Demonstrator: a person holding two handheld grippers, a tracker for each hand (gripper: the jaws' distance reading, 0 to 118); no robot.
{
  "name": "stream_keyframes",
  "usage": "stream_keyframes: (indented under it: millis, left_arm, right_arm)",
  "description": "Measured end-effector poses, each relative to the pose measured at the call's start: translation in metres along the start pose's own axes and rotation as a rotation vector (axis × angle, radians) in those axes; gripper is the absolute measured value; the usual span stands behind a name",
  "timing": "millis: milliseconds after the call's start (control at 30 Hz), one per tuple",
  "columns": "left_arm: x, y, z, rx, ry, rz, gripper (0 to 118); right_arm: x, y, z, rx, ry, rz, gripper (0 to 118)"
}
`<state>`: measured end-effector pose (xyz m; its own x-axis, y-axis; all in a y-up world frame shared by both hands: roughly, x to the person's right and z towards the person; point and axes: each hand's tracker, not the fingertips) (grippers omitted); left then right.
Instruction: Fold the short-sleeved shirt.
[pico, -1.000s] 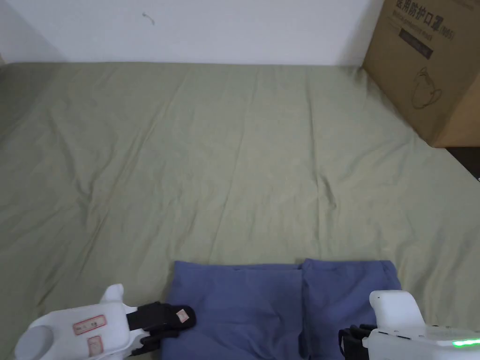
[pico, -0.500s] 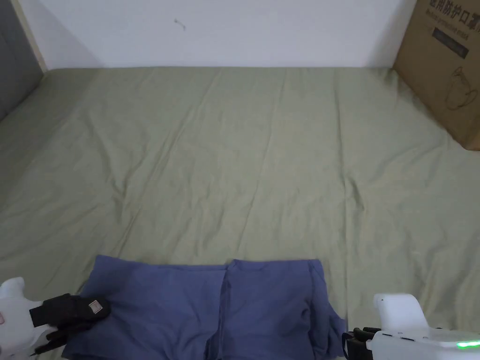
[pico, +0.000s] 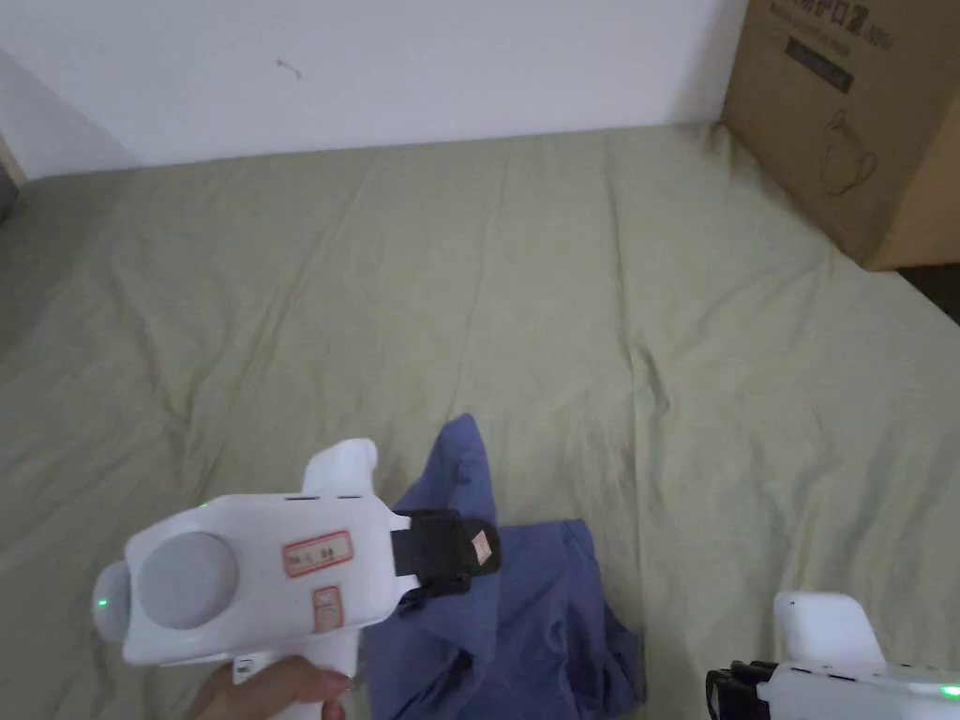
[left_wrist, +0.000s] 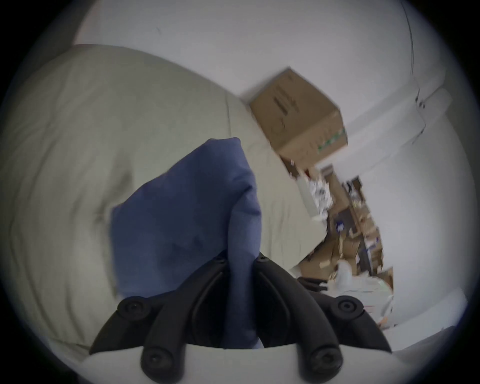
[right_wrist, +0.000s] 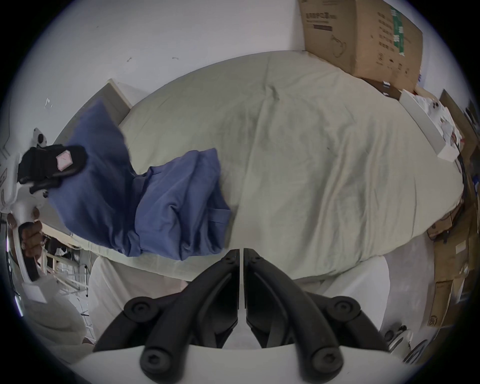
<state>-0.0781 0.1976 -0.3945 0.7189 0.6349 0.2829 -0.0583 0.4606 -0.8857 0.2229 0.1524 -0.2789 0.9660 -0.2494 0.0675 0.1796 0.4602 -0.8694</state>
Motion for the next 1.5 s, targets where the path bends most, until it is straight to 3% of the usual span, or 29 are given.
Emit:
stream_keyframes:
  millis: [100, 200, 233, 267, 367, 500, 533, 633, 733, 867, 1100, 1200, 1367, 1500]
  left_arm:
    - [0.001, -0.007, -0.052, -0.107, 0.019, -0.048, 19]
    - [0.003, -0.015, -0.075, -0.137, 0.012, -0.026, 92]
    - [0.003, -0.015, -0.075, -0.134, 0.006, -0.011, 108]
    - [0.002, -0.015, -0.073, -0.129, -0.007, 0.003, 110]
    - [-0.008, -0.008, -0.049, -0.068, -0.017, 0.029, 109]
    - [-0.038, 0.001, -0.011, 0.023, 0.072, 0.077, 102]
    - [-0.047, 0.0, -0.003, 0.051, 0.08, 0.103, 88]
    - [-0.074, -0.01, 0.002, 0.061, 0.149, 0.192, 6]
    - [-0.084, -0.025, -0.011, -0.005, 0.19, 0.193, 6]
    - [-0.074, -0.042, -0.034, -0.044, 0.048, 0.222, 5]
    - [-0.035, -0.046, -0.101, -0.162, 0.008, 0.195, 5]
    - [-0.009, -0.05, -0.119, -0.211, -0.03, 0.08, 5]
    - [-0.014, -0.053, -0.102, -0.191, -0.066, 0.083, 5]
    - [-0.052, -0.045, -0.049, -0.084, -0.065, 0.172, 5]
  right_arm:
    - [0.014, -0.003, 0.002, 0.002, -0.016, -0.034, 3]
    - [0.027, -0.007, 0.003, -0.007, -0.034, -0.064, 3]
    - [0.03, -0.008, 0.003, -0.009, -0.04, -0.072, 3]
    - [0.034, -0.01, 0.003, -0.015, -0.046, -0.082, 3]
    - [0.041, -0.012, -0.001, -0.026, -0.055, -0.102, 3]
    - [0.041, -0.012, -0.005, -0.031, -0.055, -0.11, 3]
    - [0.04, -0.011, -0.006, -0.03, -0.048, -0.111, 3]
    - [0.034, -0.009, -0.01, -0.031, -0.033, -0.1, 3]
    - [0.029, -0.008, -0.012, -0.034, -0.024, -0.085, 3]
    - [0.026, -0.009, -0.012, -0.039, -0.016, -0.072, 3]
    - [0.032, -0.014, -0.006, -0.045, -0.035, -0.083, 3]
    - [0.032, -0.014, -0.002, -0.045, -0.046, -0.081, 3]
    - [0.026, -0.008, 0.006, -0.033, -0.055, -0.064, 3]
    - [0.002, 0.01, 0.003, -0.013, -0.038, 0.025, 3]
